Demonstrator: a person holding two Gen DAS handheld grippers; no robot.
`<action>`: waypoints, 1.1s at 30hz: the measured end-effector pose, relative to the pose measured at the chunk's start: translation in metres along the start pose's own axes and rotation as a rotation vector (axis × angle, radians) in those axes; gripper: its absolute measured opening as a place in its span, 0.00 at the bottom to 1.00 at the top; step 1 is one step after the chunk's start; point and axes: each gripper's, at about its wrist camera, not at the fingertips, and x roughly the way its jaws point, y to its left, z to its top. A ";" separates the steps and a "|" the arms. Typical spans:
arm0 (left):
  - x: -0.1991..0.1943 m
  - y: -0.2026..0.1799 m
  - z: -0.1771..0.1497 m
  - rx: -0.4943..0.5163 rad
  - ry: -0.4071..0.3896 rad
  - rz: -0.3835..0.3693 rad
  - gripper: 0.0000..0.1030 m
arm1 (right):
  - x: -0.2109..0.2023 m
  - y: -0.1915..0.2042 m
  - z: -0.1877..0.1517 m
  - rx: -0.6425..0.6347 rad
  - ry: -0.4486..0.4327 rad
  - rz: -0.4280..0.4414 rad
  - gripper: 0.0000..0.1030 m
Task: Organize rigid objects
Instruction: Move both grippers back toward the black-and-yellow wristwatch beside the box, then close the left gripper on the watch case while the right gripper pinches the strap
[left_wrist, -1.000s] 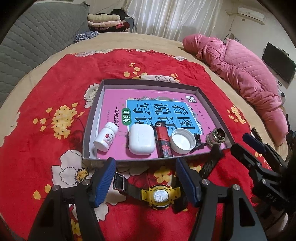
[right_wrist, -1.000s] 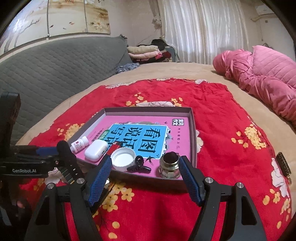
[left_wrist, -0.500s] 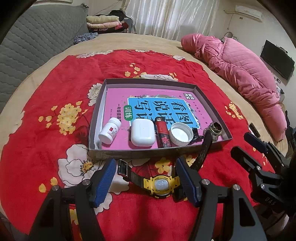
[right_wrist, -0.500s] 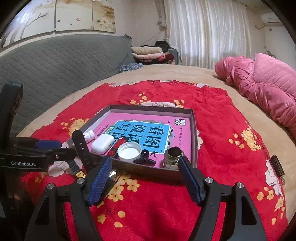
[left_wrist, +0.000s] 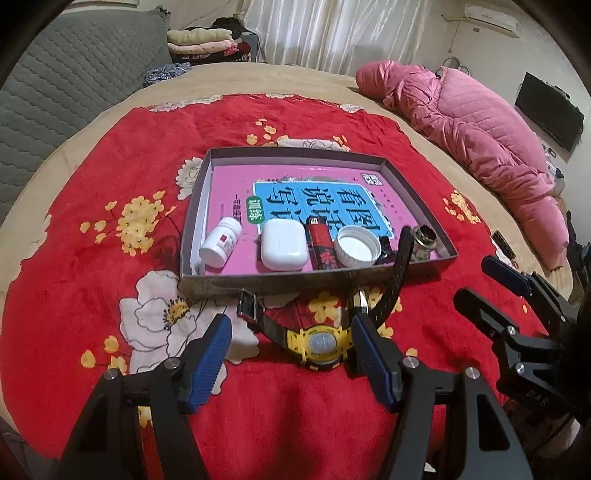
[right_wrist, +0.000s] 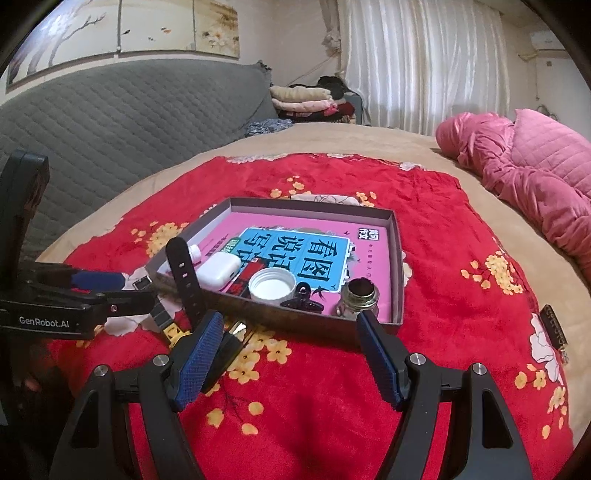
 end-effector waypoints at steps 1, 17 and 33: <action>-0.001 0.000 -0.003 -0.003 0.005 -0.006 0.65 | -0.001 0.000 -0.001 -0.001 0.002 0.001 0.73; 0.010 0.002 -0.026 -0.012 0.082 -0.033 0.65 | 0.018 0.026 -0.018 -0.062 0.118 0.056 0.73; 0.032 0.025 -0.031 -0.107 0.104 -0.039 0.65 | 0.066 0.055 -0.042 -0.101 0.230 0.091 0.73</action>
